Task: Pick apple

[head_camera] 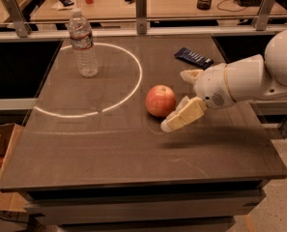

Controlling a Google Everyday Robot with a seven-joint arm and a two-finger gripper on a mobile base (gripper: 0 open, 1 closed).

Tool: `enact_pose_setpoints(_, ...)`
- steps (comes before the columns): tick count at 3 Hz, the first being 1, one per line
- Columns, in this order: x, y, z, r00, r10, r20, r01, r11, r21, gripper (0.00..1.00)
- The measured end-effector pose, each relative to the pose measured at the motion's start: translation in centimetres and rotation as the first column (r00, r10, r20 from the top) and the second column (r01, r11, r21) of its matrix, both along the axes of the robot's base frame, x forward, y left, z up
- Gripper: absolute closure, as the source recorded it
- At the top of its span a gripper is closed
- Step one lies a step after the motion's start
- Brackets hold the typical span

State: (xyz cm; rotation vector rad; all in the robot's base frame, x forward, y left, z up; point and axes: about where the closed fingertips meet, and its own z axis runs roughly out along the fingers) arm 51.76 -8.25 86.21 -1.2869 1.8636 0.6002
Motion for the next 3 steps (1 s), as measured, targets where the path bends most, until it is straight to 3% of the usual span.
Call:
enact_pose_setpoints(2, -0.2, 2.1, -0.7, 0.9987, 0.050, -0.002, -0.050, 0.998, 0.030, 0.00)
enact_pose_setpoints(3, 0.2, 3.3, -1.2, 0.9926, 0.118, 0.029, -0.119, 0.992, 0.032, 0.16)
